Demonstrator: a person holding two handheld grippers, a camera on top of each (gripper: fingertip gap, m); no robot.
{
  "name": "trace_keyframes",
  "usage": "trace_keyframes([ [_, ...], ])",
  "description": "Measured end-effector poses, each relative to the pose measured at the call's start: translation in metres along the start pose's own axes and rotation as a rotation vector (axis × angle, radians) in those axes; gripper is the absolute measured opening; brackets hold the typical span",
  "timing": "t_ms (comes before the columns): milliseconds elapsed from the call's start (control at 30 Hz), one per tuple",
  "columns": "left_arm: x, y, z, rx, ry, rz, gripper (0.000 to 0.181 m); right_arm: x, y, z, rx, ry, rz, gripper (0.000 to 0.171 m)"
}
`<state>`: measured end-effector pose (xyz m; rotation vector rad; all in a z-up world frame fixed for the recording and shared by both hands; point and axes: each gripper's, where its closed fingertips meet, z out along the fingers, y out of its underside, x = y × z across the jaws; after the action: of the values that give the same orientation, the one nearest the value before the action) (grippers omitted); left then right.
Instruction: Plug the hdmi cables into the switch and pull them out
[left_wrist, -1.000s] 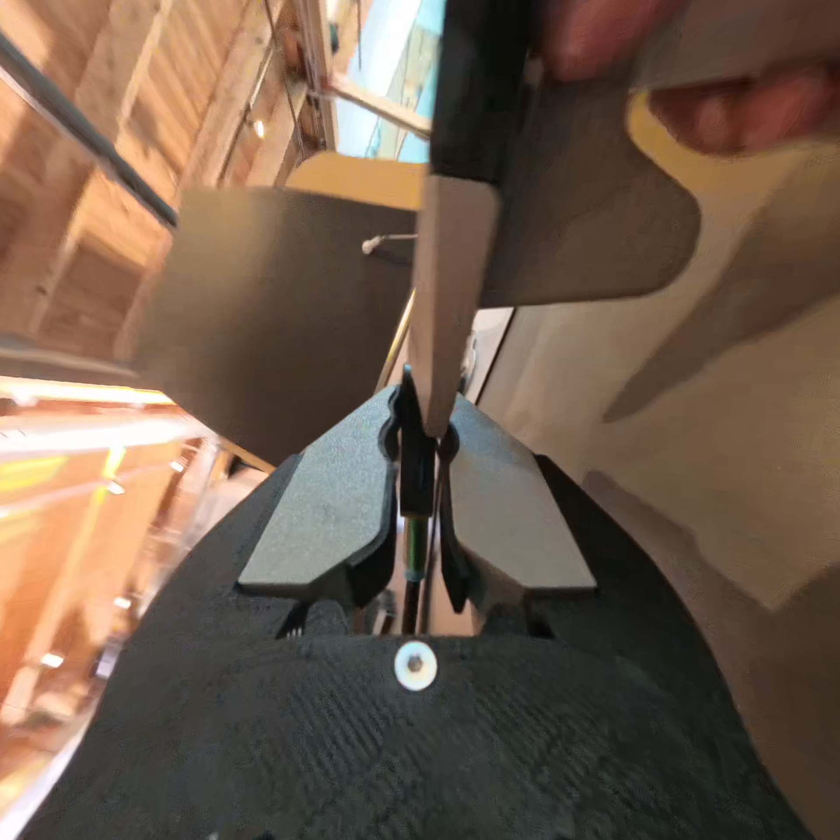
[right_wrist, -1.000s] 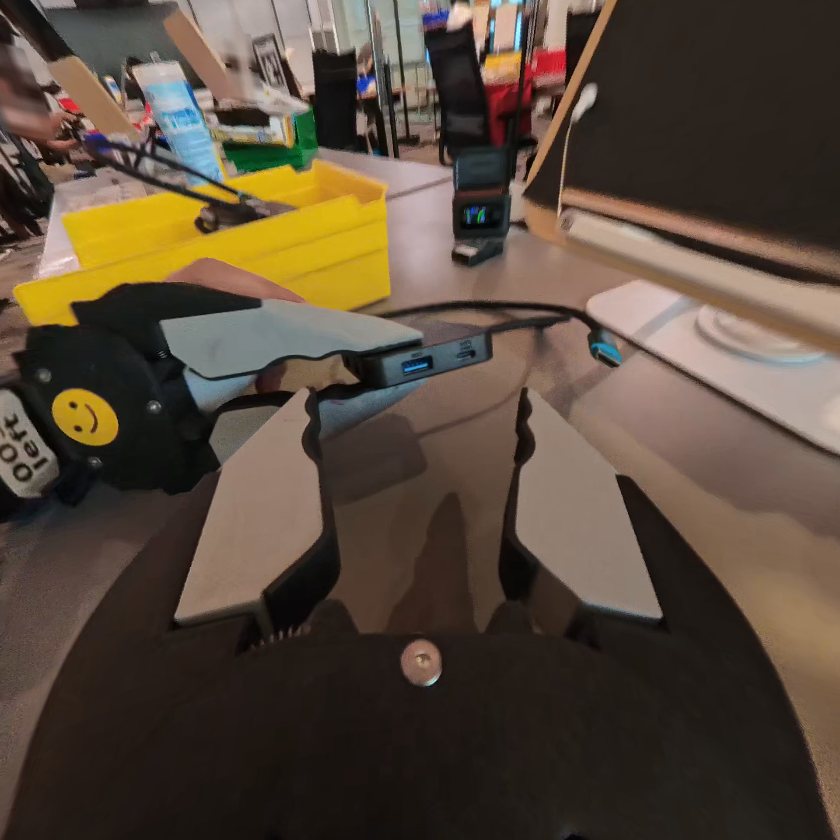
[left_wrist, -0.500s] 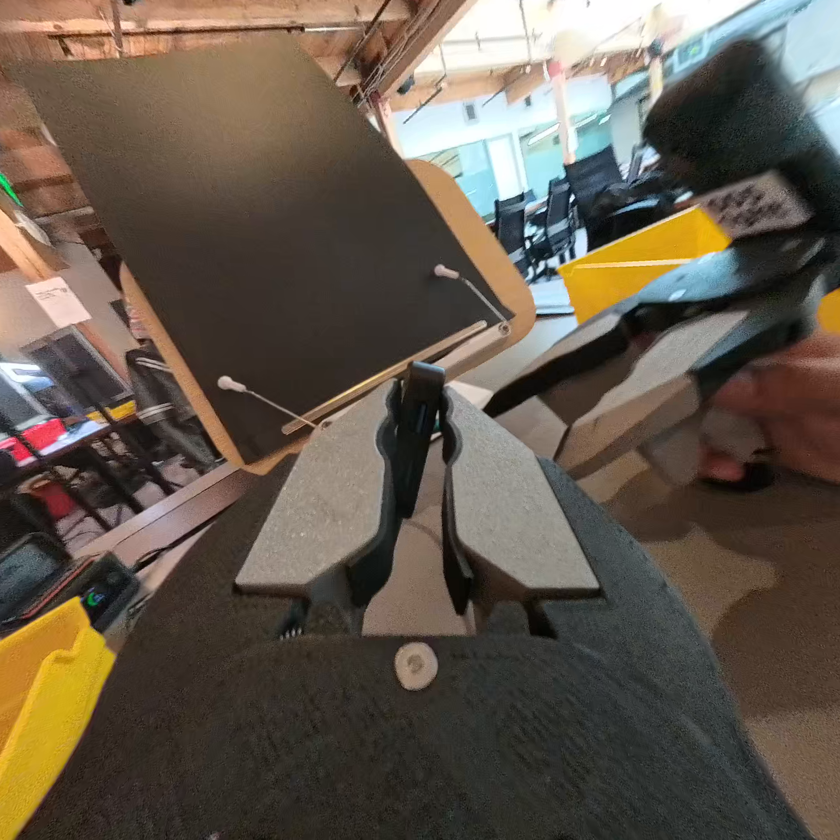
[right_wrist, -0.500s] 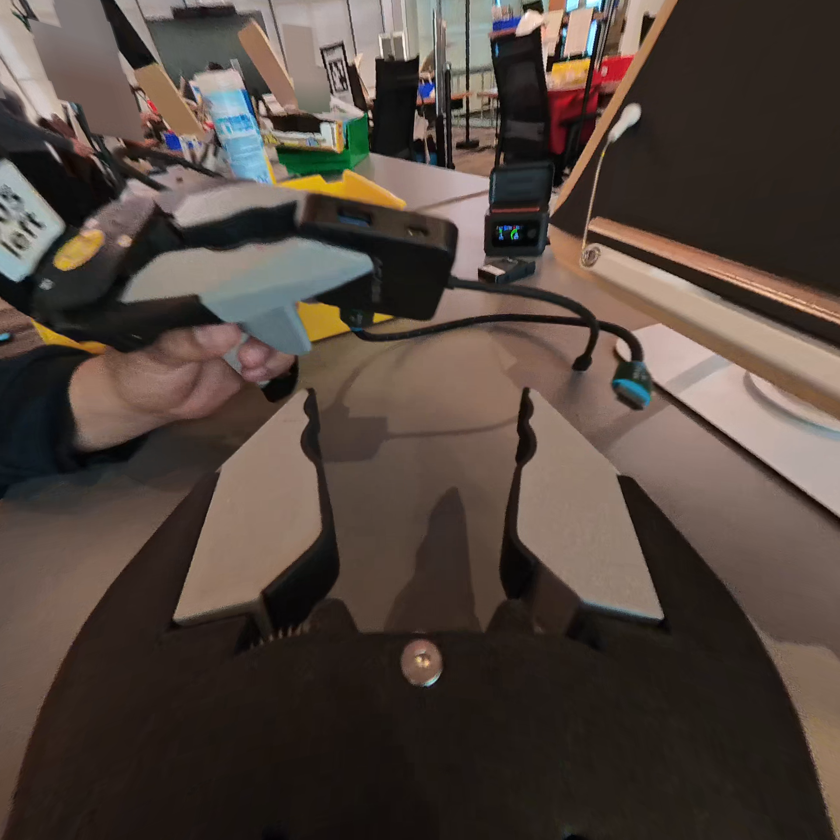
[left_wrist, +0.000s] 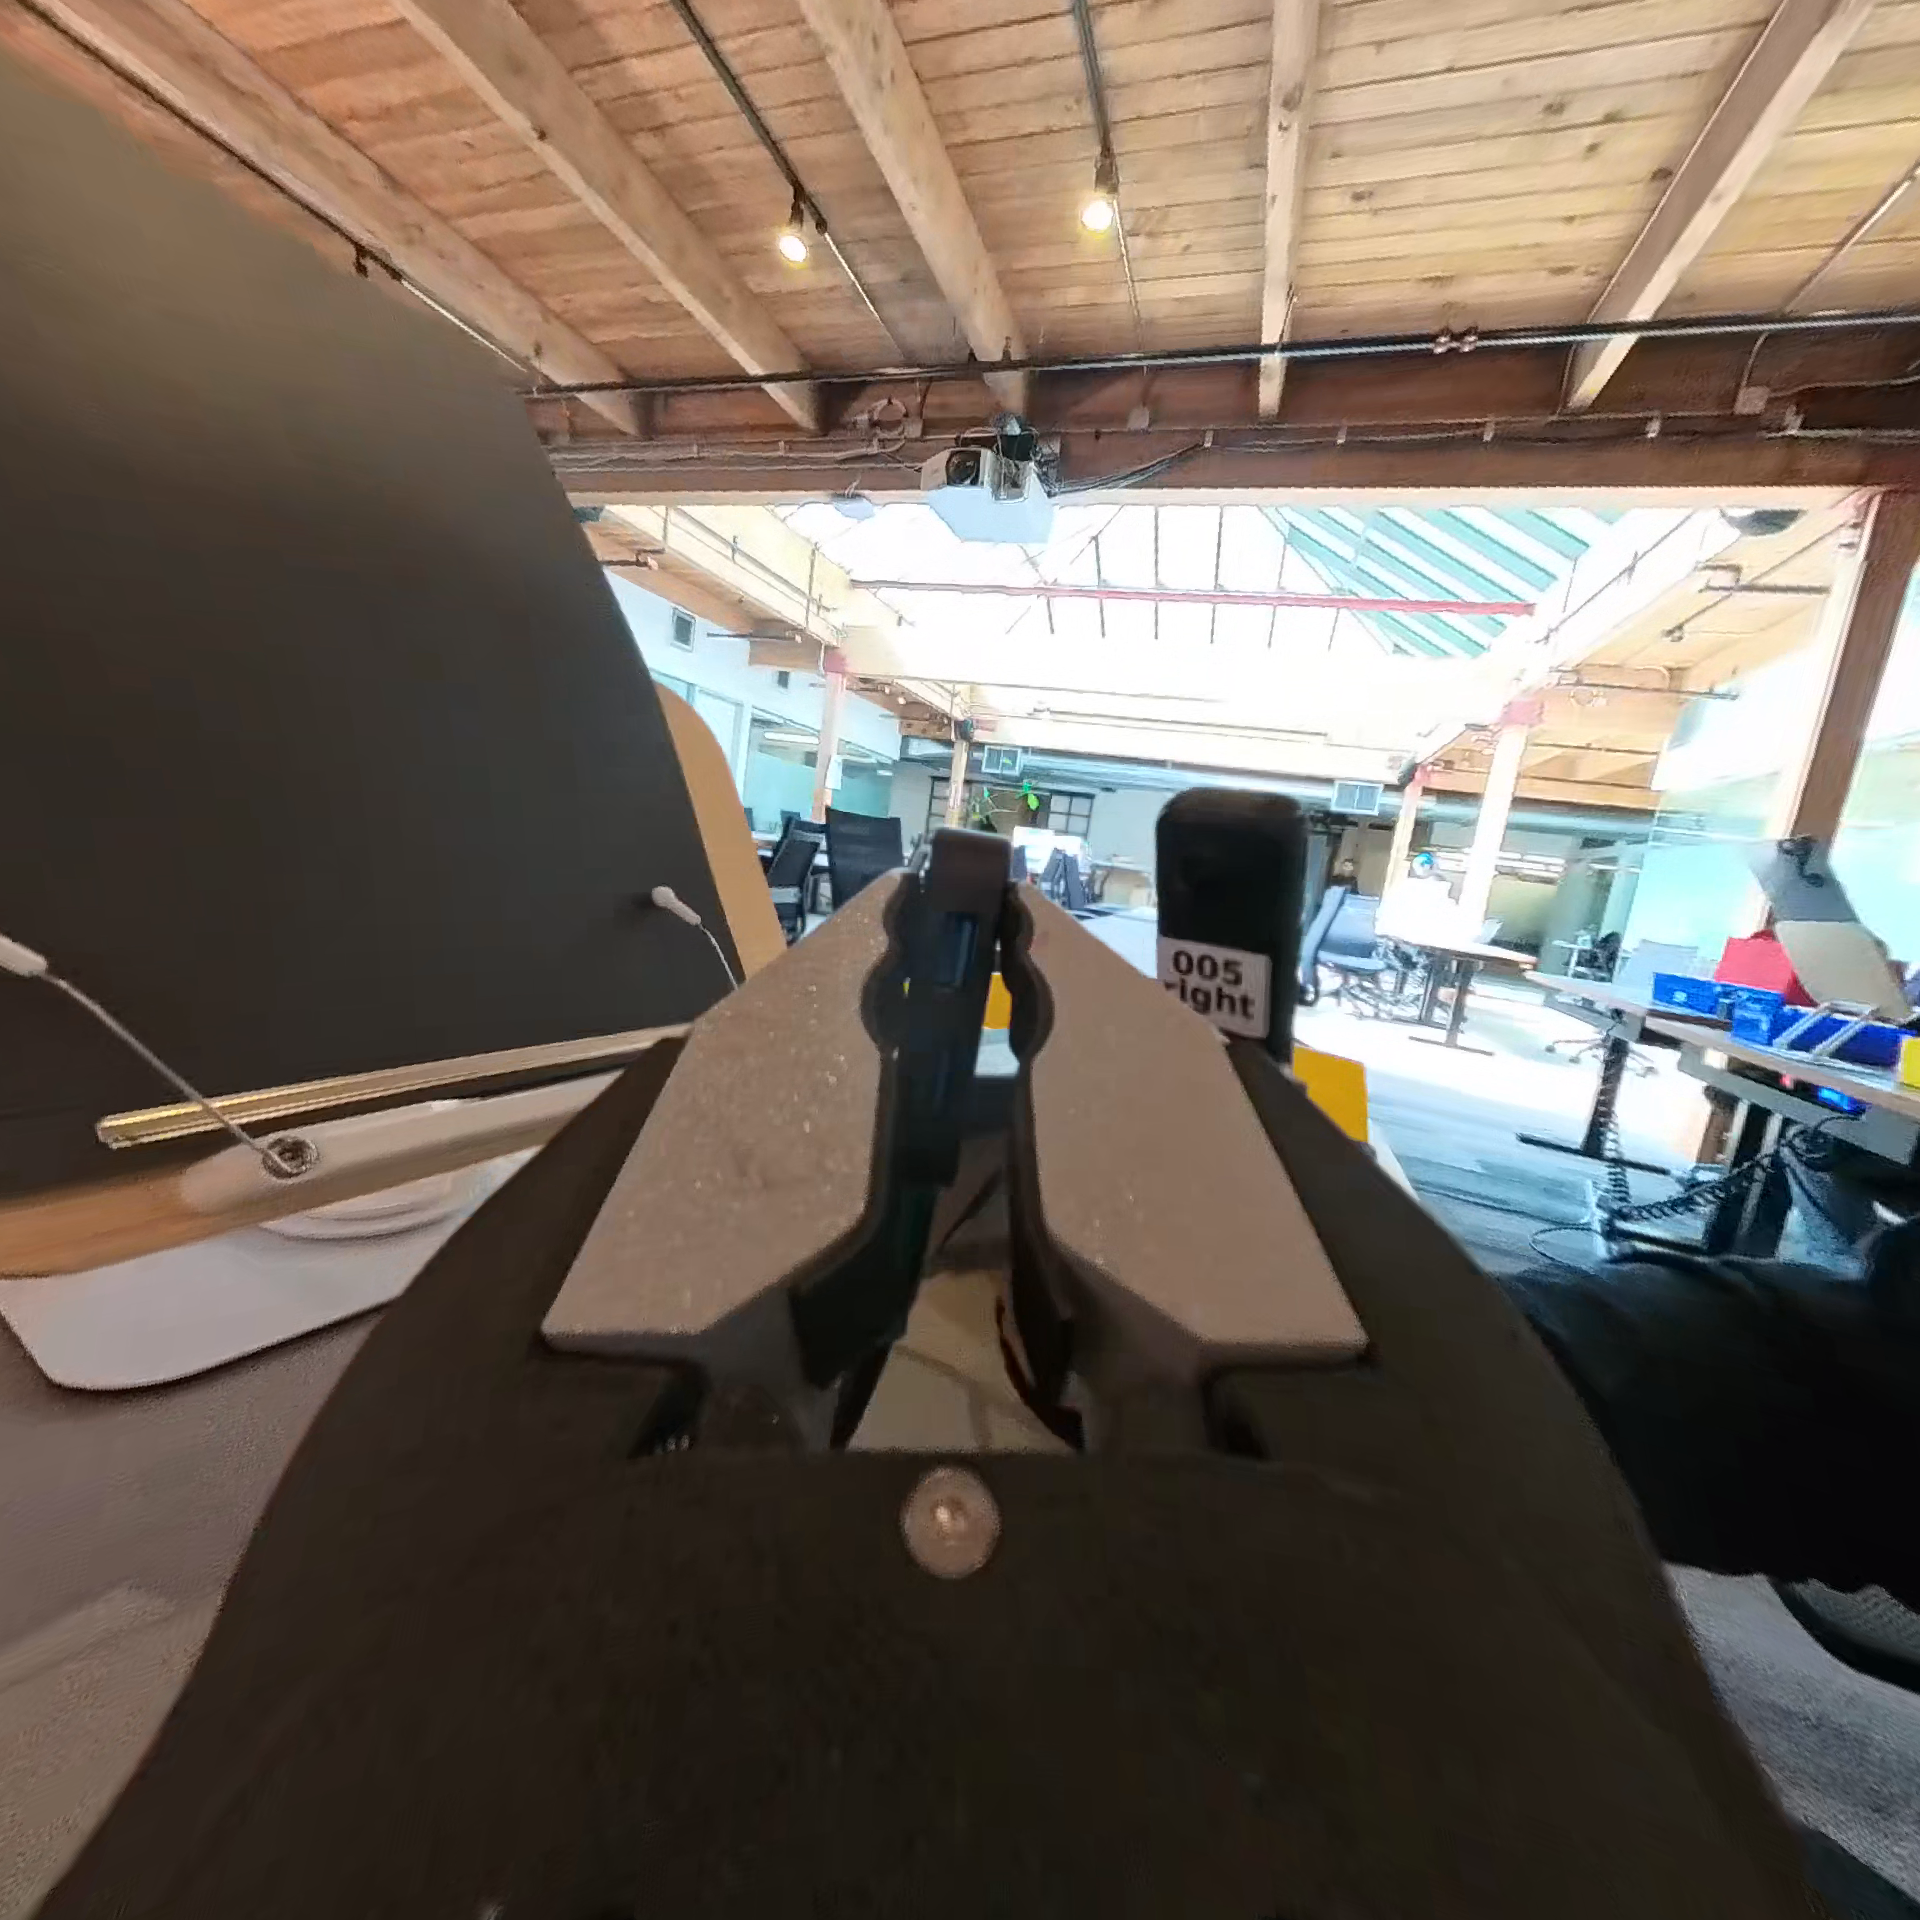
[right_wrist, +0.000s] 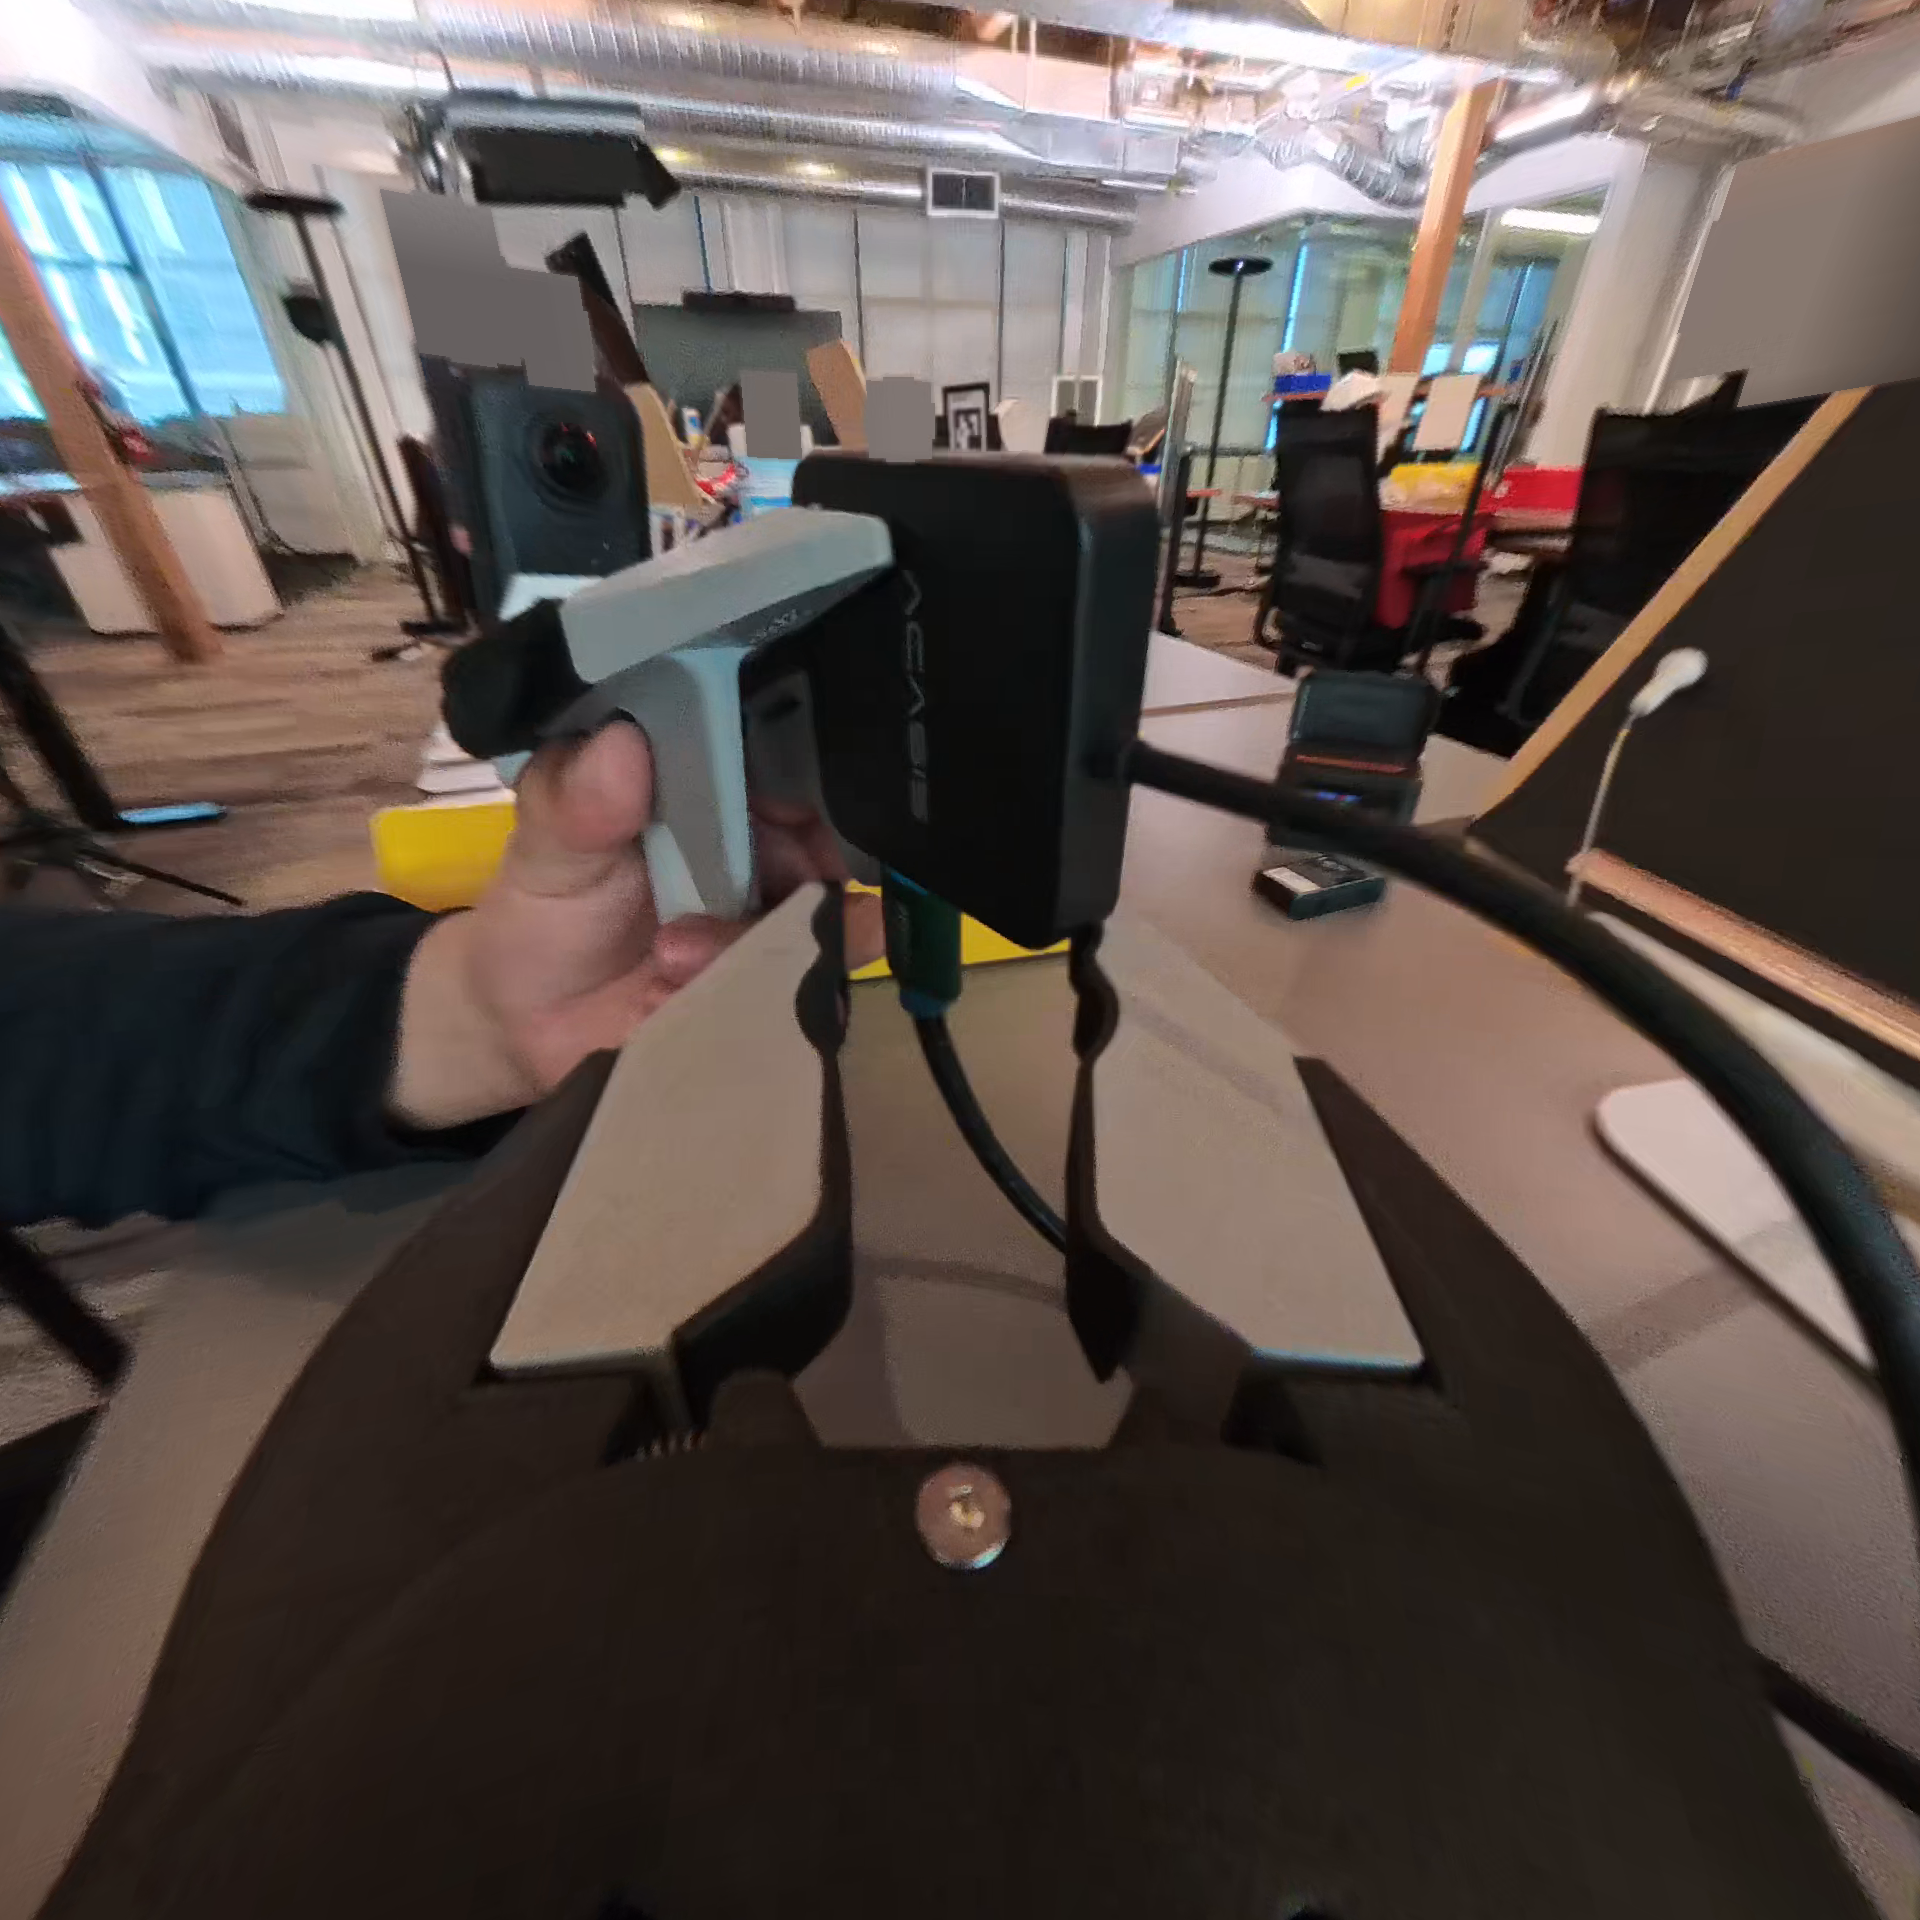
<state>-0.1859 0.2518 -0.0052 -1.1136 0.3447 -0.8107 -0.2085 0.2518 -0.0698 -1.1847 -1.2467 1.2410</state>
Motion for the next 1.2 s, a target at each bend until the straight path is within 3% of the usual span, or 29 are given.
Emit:
trace_keyframes([
  [167, 0.002, -0.002, -0.002, -0.014, 0.05, -0.056, 0.011, -0.009, -0.01, -0.009, 0.025, -0.181, 0.167, 0.022],
  [333, -0.006, 0.013, -0.006, -0.12, 0.032, -0.105, 0.02, 0.0, 0.001, -0.011, -0.059, -0.166, 0.21, 0.014],
  [433, -0.01, 0.041, -0.007, -0.305, 0.01, -0.043, 0.024, 0.003, 0.006, -0.014, -0.113, -0.15, 0.188, 0.014],
  [633, 0.006, 0.053, -0.007, -0.397, 0.097, 0.038, 0.014, -0.006, 0.013, -0.027, -0.217, -0.229, 0.178, 0.015],
  [700, 0.009, 0.047, -0.005, -0.352, 0.105, 0.018, 0.012, -0.009, 0.008, -0.031, -0.191, -0.24, 0.152, 0.012],
  [767, 0.012, 0.042, -0.005, -0.311, 0.155, -0.118, 0.011, -0.011, 0.006, -0.032, -0.173, -0.24, 0.139, 0.022],
  [833, 0.01, 0.04, -0.005, -0.279, 0.169, -0.212, 0.011, -0.014, 0.013, -0.029, -0.208, -0.259, 0.149, 0.019],
  [900, 0.012, 0.043, -0.004, -0.285, 0.177, -0.224, 0.011, -0.023, 0.017, -0.026, -0.226, -0.31, 0.174, 0.009],
  [1200, 0.0, 0.047, -0.006, -0.313, 0.125, -0.222, 0.011, -0.014, 0.013, -0.025, -0.155, -0.333, 0.343, 0.009],
])
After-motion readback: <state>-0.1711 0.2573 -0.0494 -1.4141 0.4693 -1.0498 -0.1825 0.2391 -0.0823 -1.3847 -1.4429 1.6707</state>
